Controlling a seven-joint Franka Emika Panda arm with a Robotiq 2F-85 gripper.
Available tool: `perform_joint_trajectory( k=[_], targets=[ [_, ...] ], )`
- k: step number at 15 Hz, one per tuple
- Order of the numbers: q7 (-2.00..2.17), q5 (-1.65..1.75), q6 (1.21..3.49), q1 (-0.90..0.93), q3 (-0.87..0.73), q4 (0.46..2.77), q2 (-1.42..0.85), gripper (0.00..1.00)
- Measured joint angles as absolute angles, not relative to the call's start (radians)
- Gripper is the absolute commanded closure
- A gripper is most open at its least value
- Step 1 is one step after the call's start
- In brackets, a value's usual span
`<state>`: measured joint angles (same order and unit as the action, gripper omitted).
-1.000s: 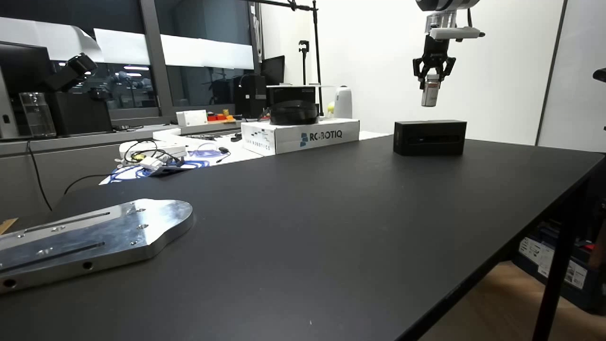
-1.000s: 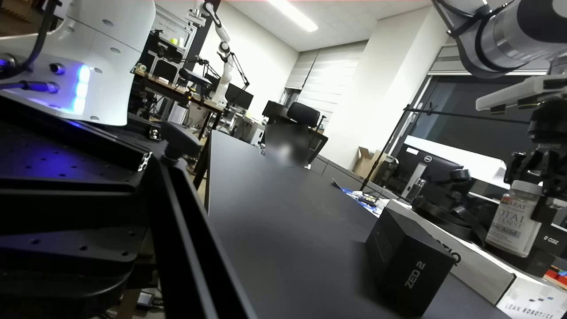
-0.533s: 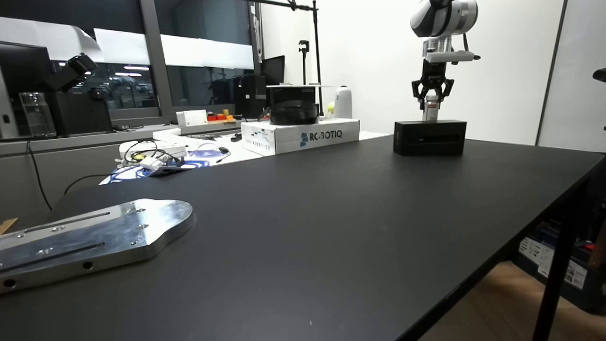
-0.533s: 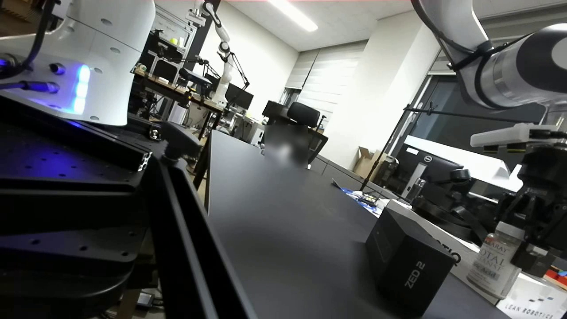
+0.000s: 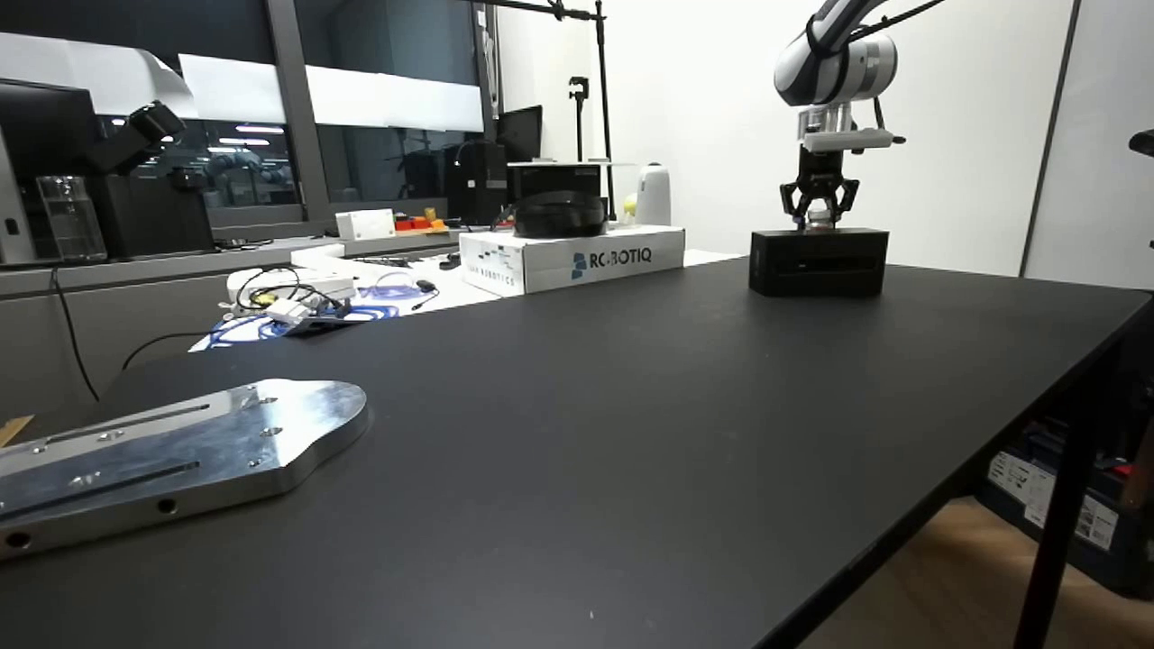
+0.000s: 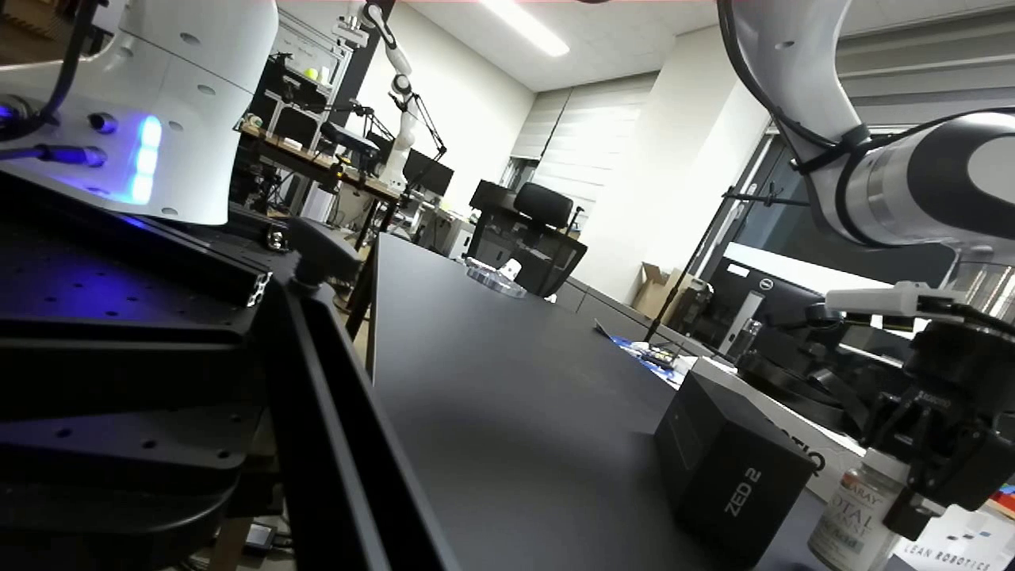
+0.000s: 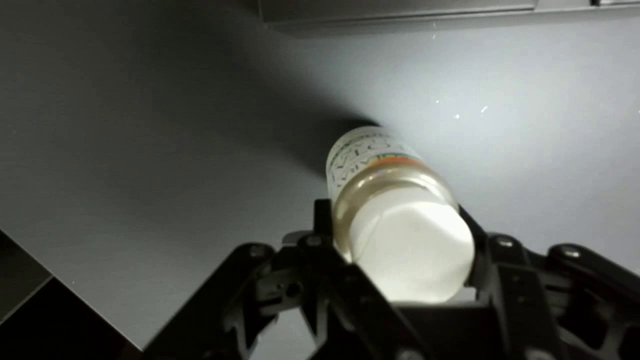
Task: Remove the bottle from the top of the black box and put it on the table
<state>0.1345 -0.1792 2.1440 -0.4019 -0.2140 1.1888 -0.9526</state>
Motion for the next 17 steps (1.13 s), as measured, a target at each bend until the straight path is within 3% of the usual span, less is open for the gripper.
perform_joint_trajectory(
  k=[2, 3, 6, 8, 17],
  targets=[
    [0.138, -0.179, 2.144, -0.404, -0.213, 1.175, -0.973, 0.69],
    [0.139, -0.179, 2.143, -0.405, -0.213, 1.168, -0.982, 0.24],
    [0.144, -0.179, 2.129, -0.41, -0.211, 1.15, -0.996, 0.05],
    [0.144, -0.181, 2.124, -0.413, -0.209, 1.139, -0.992, 0.0],
    [0.136, -0.188, 1.976, -0.413, -0.218, 1.168, -0.792, 0.0]
  ],
)
